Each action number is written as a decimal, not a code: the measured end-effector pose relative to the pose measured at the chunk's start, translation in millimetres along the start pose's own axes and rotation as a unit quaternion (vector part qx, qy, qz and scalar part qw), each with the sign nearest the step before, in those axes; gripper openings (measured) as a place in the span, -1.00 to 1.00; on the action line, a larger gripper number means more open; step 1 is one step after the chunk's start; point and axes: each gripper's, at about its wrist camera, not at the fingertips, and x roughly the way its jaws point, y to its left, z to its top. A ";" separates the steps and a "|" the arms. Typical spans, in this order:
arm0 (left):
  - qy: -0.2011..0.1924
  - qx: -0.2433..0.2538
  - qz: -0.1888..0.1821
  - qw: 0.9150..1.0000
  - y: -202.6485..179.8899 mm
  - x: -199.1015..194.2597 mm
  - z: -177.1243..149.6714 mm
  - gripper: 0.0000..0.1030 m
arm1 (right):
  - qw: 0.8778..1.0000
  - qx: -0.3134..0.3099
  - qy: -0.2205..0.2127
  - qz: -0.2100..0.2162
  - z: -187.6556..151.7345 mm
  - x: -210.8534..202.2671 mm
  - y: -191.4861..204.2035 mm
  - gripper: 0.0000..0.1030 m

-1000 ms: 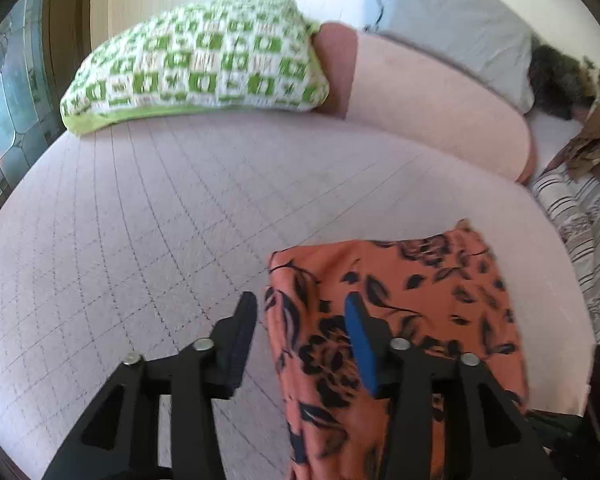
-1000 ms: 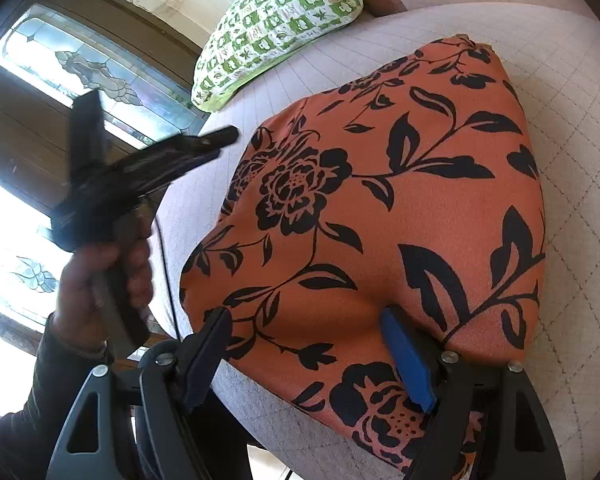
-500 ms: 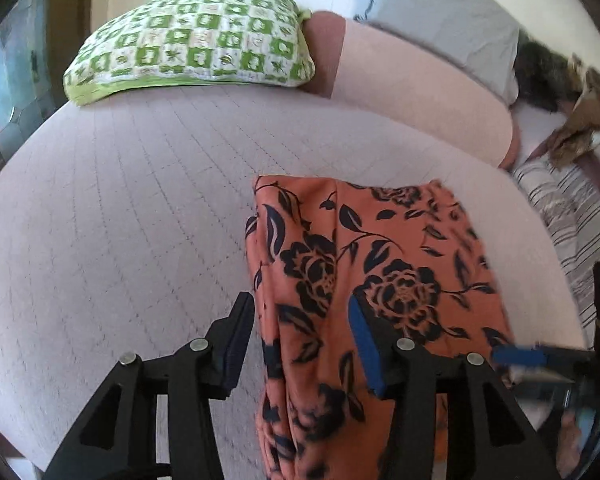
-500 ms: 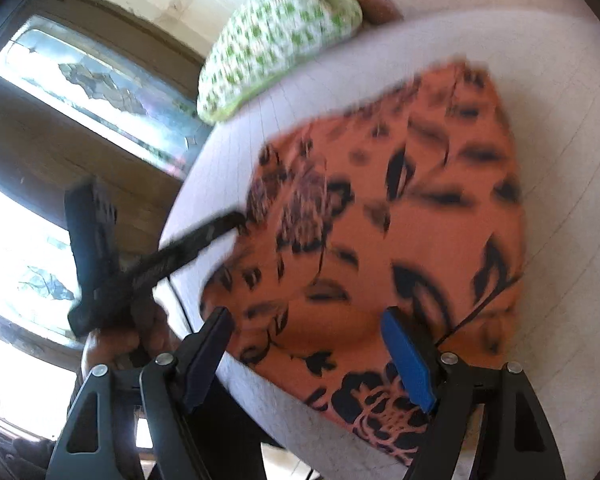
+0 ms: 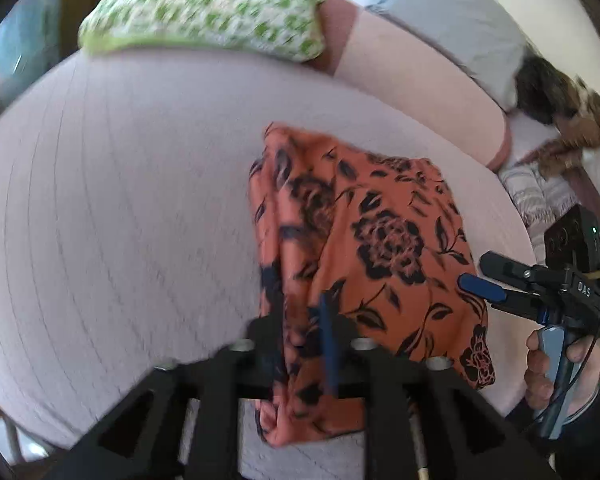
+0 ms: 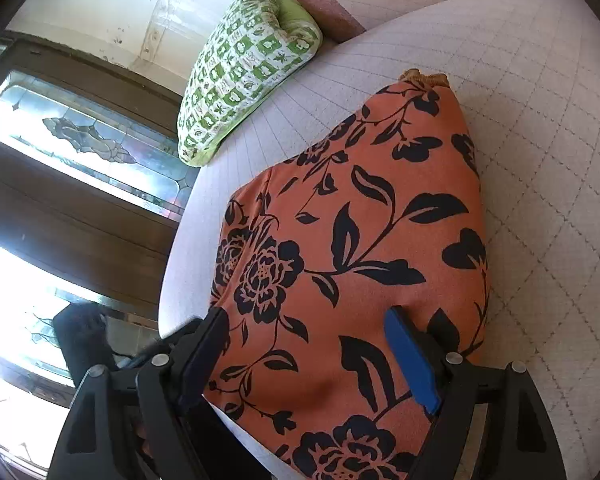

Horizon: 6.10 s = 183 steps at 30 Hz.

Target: Fold small clothes

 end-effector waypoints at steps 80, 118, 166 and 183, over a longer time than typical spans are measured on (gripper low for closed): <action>-0.003 0.058 0.060 0.996 -42.0 31.3 1.2 -0.13 | 0.993 0.021 -0.048 -0.104 -0.5 -33.2 -17.1 0.56; 0.005 0.114 -0.046 0.992 -153.0 98.1 61.2 -0.01 | 0.975 0.044 -0.103 -0.191 82.3 -125.9 -125.0 0.55; -0.127 0.160 0.087 0.975 -209.5 -70.8 -22.0 0.88 | 0.903 -0.122 -0.161 -0.380 -60.3 -185.2 49.1 1.00; -0.111 0.158 0.065 0.979 -210.6 -62.5 -11.4 0.99 | 0.898 -0.154 -0.144 -0.385 -50.5 -170.7 63.4 1.00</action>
